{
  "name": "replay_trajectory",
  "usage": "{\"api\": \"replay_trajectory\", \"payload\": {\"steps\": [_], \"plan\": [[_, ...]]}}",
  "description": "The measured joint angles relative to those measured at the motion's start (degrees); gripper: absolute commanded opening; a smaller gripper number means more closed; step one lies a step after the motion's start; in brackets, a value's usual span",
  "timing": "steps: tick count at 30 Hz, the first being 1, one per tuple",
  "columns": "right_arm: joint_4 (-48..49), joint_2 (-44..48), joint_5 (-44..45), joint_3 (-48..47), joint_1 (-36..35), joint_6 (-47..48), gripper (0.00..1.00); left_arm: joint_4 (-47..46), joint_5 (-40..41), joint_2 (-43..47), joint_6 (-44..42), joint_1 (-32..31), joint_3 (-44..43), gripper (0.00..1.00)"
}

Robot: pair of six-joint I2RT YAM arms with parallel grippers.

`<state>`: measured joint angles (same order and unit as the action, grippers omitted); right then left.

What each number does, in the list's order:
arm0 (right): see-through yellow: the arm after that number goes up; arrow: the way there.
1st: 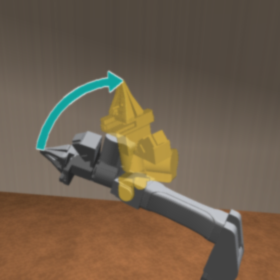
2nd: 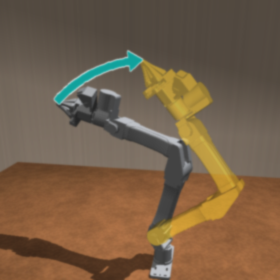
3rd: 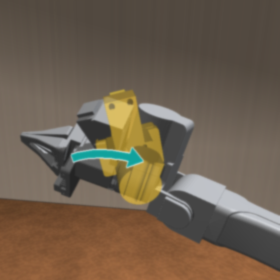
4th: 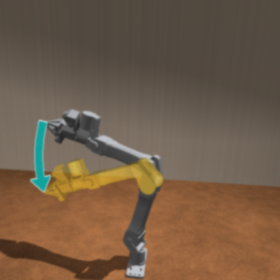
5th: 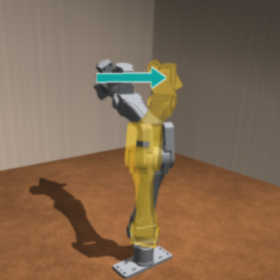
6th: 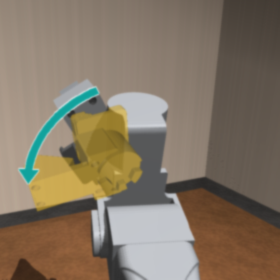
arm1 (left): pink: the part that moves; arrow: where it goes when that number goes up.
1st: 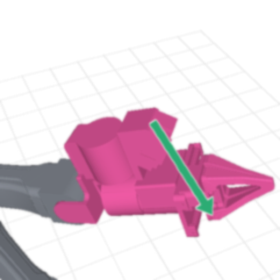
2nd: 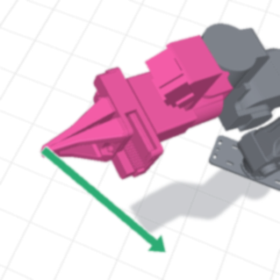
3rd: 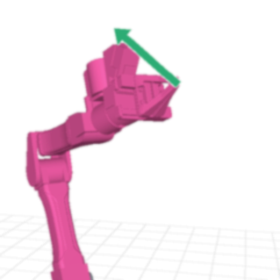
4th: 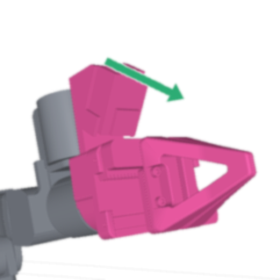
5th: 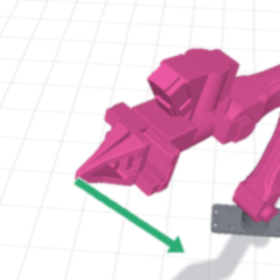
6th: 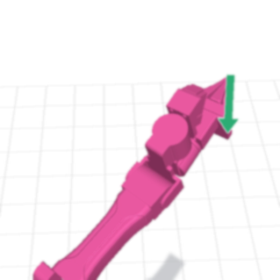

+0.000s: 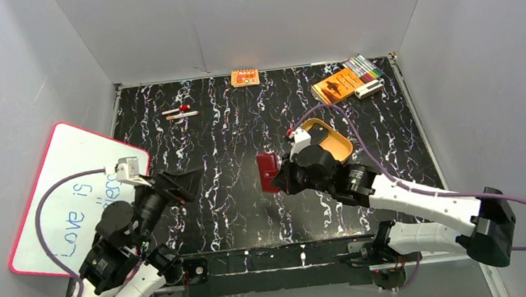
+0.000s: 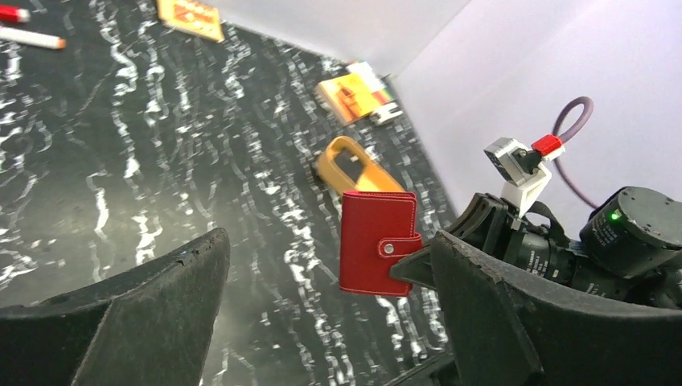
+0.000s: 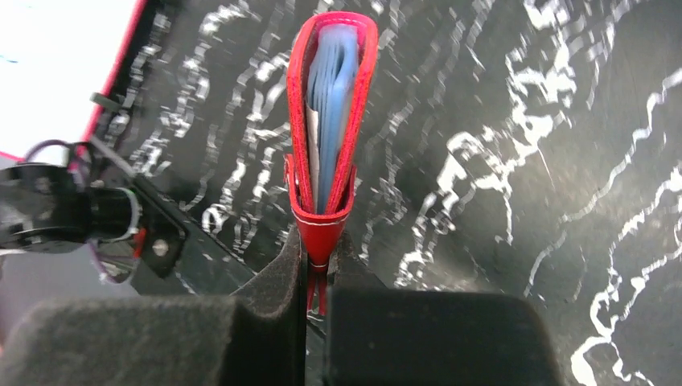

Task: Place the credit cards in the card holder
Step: Place the card holder at the center of the board.

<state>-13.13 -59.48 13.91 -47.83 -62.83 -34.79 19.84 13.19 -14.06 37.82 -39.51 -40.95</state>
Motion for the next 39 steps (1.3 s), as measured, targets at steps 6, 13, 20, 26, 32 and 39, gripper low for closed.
{"api": "replay_trajectory", "payload": {"steps": [6,13,20,26,32,39], "plan": [[7.6,-2.3,-15.1,10.3,12.9,-5.6,0.00,2.2,2.1,-9.7,-6.0,0.0,-0.1,0.92],[17.0,-2.3,-27.6,18.5,22.1,-12.9,0.00,6.3,4.3,-20.1,-12.7,0.0,-2.8,0.93],[23.7,-2.9,-33.0,21.9,23.1,-17.6,0.00,2.7,1.6,-17.0,-15.1,0.0,0.7,0.95],[31.3,-5.4,-34.9,23.9,23.1,-20.6,0.00,0.2,-2.7,-16.5,-16.3,0.0,2.2,0.95],[34.0,-12.8,-35.6,23.3,22.9,-21.2,0.00,-2.1,-4.6,-15.3,-16.9,0.0,3.8,0.94],[33.3,-21.6,-33.6,17.4,20.1,-21.0,0.00,-2.8,-5.8,-15.8,-17.2,0.0,4.5,0.93]]}}
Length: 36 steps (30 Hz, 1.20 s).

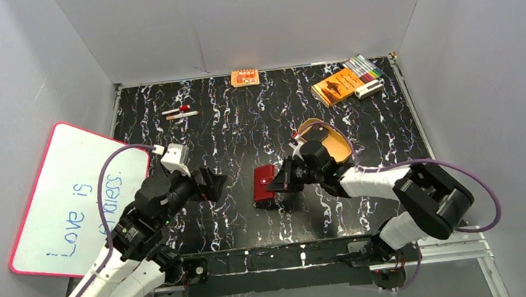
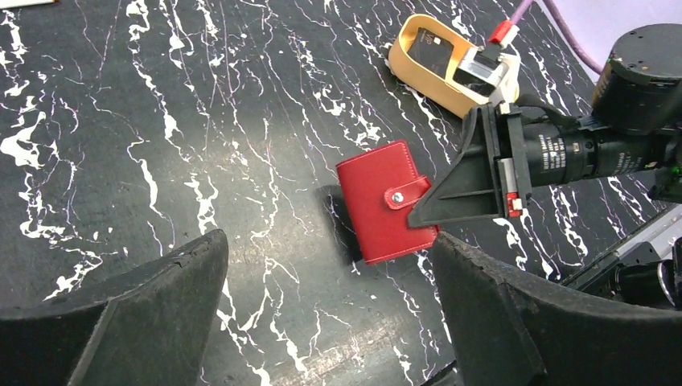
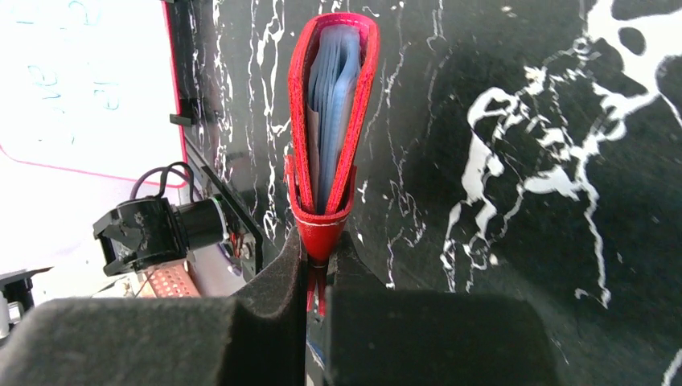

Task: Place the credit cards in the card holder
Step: Place the card holder at the center of the board.

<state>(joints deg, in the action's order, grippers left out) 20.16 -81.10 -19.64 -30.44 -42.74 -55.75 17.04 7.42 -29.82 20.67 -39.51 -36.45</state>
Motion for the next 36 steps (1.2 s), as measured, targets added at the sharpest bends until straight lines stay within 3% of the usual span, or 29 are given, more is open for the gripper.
{"api": "replay_trajectory", "payload": {"steps": [10,25,31,36], "plan": [[6.2,-9.1,-0.3,-2.1,-0.9,-3.3,0.00,-0.4,-0.4,0.0,-0.1,0.0,0.1,0.93],[6.7,-12.7,0.4,-4.6,-0.8,-3.4,0.00,-0.4,-0.4,-0.5,-0.1,0.0,0.2,0.93],[6.6,-12.7,0.4,-4.6,-0.6,-2.8,0.30,-0.4,-0.4,-0.5,-0.1,0.0,0.2,0.93],[6.4,-12.7,0.4,-4.6,-0.3,-2.1,0.36,-0.4,-0.4,-0.5,-0.1,0.0,0.2,0.93]]}}
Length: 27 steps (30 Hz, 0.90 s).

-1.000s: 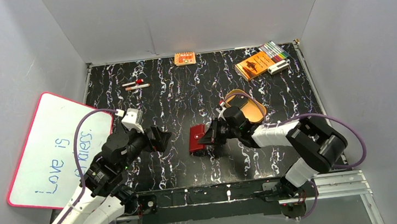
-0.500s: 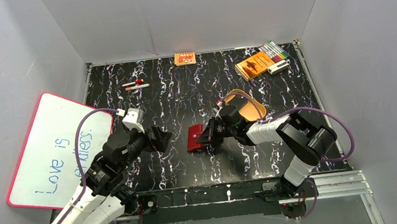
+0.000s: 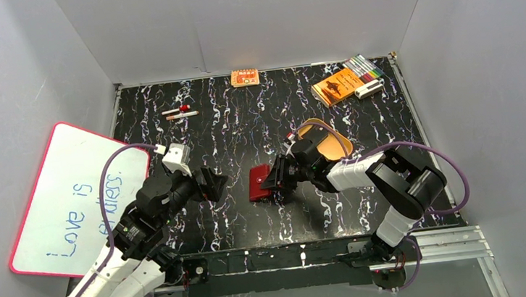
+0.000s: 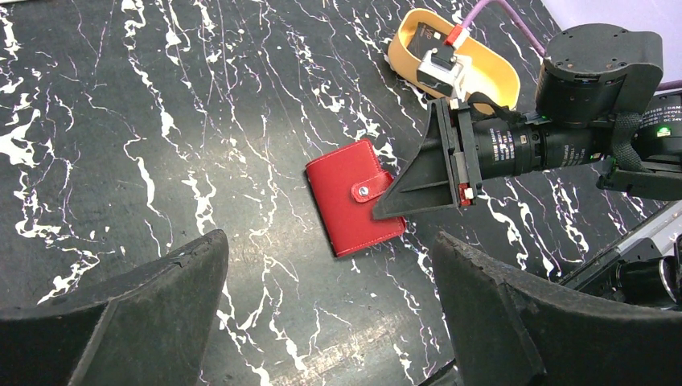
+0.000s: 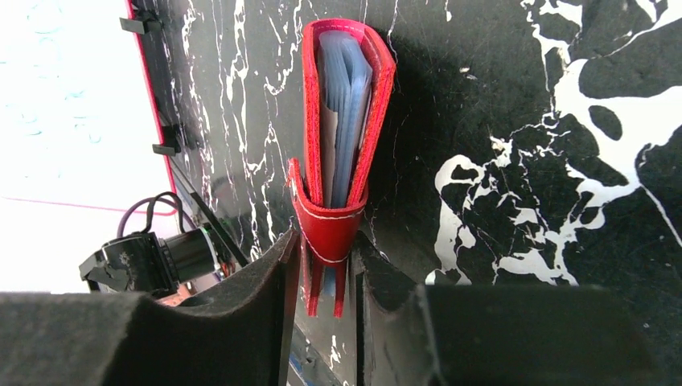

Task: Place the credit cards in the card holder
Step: Place the card holder at the center of the board.

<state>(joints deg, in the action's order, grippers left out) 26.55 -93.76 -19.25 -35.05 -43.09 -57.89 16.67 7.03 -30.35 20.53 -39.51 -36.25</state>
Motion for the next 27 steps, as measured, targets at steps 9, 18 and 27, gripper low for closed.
{"api": "replay_trajectory", "payload": {"steps": [9,18,27], "plan": [[-1.1,0.0,0.1,0.0,0.3,1.0,0.46,0.0,0.0,0.0,0.0,0.0,0.0,0.93],[-3.9,0.8,1.6,0.8,0.7,2.7,0.58,0.0,0.0,-0.3,0.0,0.0,0.0,0.93],[-6.6,5.9,4.1,4.0,1.5,4.5,0.56,0.0,0.0,-0.9,0.0,0.0,0.0,0.93]]}}
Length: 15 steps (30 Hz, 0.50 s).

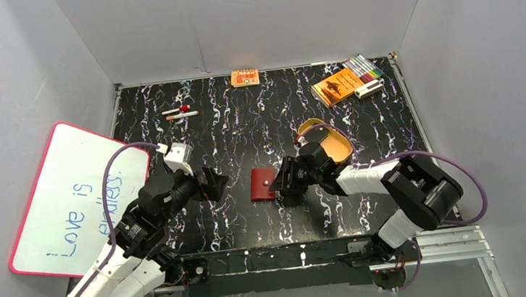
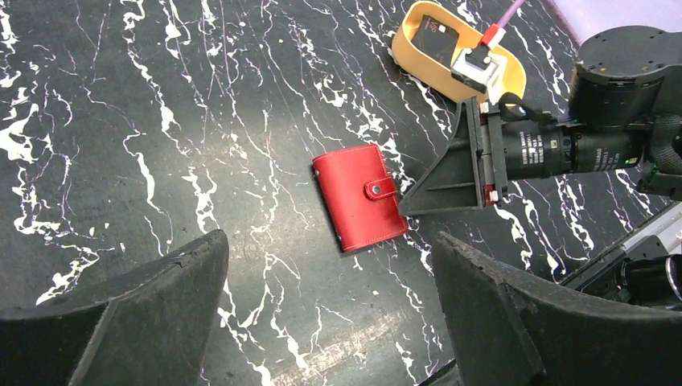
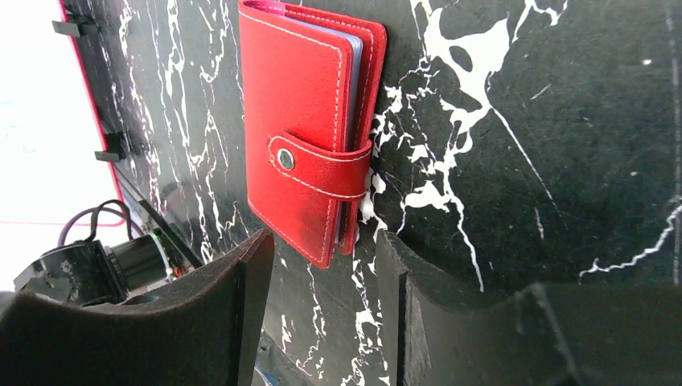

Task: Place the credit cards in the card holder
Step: Place the card holder at the center of the board.

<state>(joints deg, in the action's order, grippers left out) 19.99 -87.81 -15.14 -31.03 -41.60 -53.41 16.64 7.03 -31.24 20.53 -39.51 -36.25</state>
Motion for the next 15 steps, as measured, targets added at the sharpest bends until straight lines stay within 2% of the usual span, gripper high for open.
{"api": "replay_trajectory", "payload": {"steps": [6,12,15], "plan": [[-2.9,3.1,3.3,0.0,0.0,2.4,0.41,0.0,0.0,-0.5,0.0,0.0,0.0,0.93],[-5.2,3.3,5.2,-2.4,0.0,4.5,0.41,0.0,0.0,-0.7,0.0,0.0,0.0,0.93],[-5.8,3.1,6.0,-3.8,0.0,5.7,0.35,0.0,0.0,-0.9,0.0,0.0,0.0,0.93]]}}
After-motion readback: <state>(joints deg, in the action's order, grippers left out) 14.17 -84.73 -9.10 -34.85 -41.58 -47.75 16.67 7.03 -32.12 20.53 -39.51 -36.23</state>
